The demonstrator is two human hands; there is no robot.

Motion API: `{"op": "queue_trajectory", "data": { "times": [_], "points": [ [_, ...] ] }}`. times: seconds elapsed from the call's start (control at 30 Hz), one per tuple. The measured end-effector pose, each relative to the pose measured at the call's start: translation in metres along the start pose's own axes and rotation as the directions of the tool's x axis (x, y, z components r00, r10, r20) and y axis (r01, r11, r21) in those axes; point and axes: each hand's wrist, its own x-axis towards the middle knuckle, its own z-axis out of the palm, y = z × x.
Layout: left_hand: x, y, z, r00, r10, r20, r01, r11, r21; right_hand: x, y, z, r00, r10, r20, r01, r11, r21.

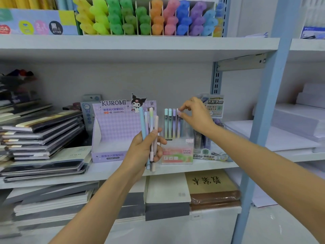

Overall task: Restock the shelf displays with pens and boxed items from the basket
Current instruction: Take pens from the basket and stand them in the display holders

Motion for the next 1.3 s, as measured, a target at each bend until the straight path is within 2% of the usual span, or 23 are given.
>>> {"op": "queue_trajectory", "data": {
  "times": [0.1, 0.2, 0.27, 0.3, 0.4, 0.5, 0.57, 0.63, 0.73, 0.83, 0.97, 1.07, 1.13, 1.17, 1.2, 1.3],
  "points": [
    [-0.002, 0.001, 0.002, 1.0, -0.003, 0.003, 0.003, 1.0, 0.013, -0.002, -0.009, -0.007, 1.0, 0.023, -0.006, -0.023, 0.999, 0.038],
    [-0.004, 0.003, 0.004, 1.0, 0.002, 0.01, -0.002, 1.0, 0.029, -0.01, -0.026, -0.019, 0.999, 0.017, -0.031, -0.007, 0.956, 0.295],
    [-0.006, 0.004, 0.007, 1.0, 0.008, 0.011, -0.009, 0.999, 0.037, -0.019, -0.041, -0.027, 0.995, -0.004, 0.095, -0.045, 0.86, 0.509],
    [-0.006, 0.004, 0.008, 1.0, 0.012, 0.011, -0.013, 0.999, 0.044, -0.024, -0.048, -0.028, 0.985, -0.032, 0.17, -0.07, 0.825, 0.561],
    [-0.008, 0.006, 0.011, 0.999, 0.03, 0.019, -0.031, 0.996, 0.088, -0.034, -0.061, -0.028, 0.946, -0.123, 0.3, -0.094, 0.782, 0.617],
    [-0.012, 0.007, 0.012, 0.998, 0.05, 0.034, -0.054, 0.991, 0.122, -0.035, -0.062, -0.032, 0.935, -0.109, 0.337, -0.153, 0.736, 0.66],
    [-0.015, 0.008, 0.01, 0.998, 0.047, 0.035, -0.051, 0.992, 0.112, -0.034, -0.062, -0.037, 0.94, -0.07, 0.335, -0.205, 0.669, 0.715],
    [-0.016, 0.009, 0.007, 0.999, 0.016, 0.035, -0.019, 0.996, 0.092, -0.032, -0.061, -0.042, 0.96, 0.0, 0.281, -0.235, 0.552, 0.8],
    [-0.018, 0.008, 0.0, 0.999, -0.039, -0.024, 0.041, 0.996, 0.084, -0.031, -0.058, -0.052, 0.979, 0.121, 0.161, -0.199, 0.454, 0.869],
    [-0.018, 0.008, -0.007, 0.991, -0.051, -0.12, 0.057, 0.997, 0.048, -0.034, -0.053, -0.058, 0.979, 0.161, 0.124, -0.183, 0.433, 0.883],
    [-0.018, 0.016, -0.014, 0.951, 0.0, -0.31, -0.012, 0.999, -0.035, -0.046, -0.044, -0.059, 0.947, 0.053, 0.317, -0.308, 0.427, 0.85],
    [-0.019, 0.025, -0.015, 0.926, 0.051, -0.375, -0.095, 0.991, -0.099, -0.057, -0.039, -0.057, 0.85, -0.089, 0.519, -0.395, 0.546, 0.739],
    [-0.02, 0.03, -0.014, 0.933, 0.068, -0.354, -0.121, 0.984, -0.129, -0.064, -0.039, -0.054, 0.77, -0.144, 0.622, -0.422, 0.617, 0.664],
    [-0.021, 0.031, -0.013, 0.94, 0.072, -0.334, -0.123, 0.983, -0.134, -0.066, -0.041, -0.052, 0.752, -0.153, 0.641, -0.427, 0.628, 0.651],
    [-0.022, 0.032, -0.011, 0.944, 0.072, -0.322, -0.121, 0.983, -0.135, -0.068, -0.043, -0.051, 0.756, -0.151, 0.638, -0.426, 0.626, 0.653],
    [-0.024, 0.028, -0.007, 0.938, 0.033, -0.344, -0.089, 0.985, -0.151, -0.07, -0.049, -0.049, 0.825, -0.106, 0.555, -0.405, 0.575, 0.711]
  ]
}}
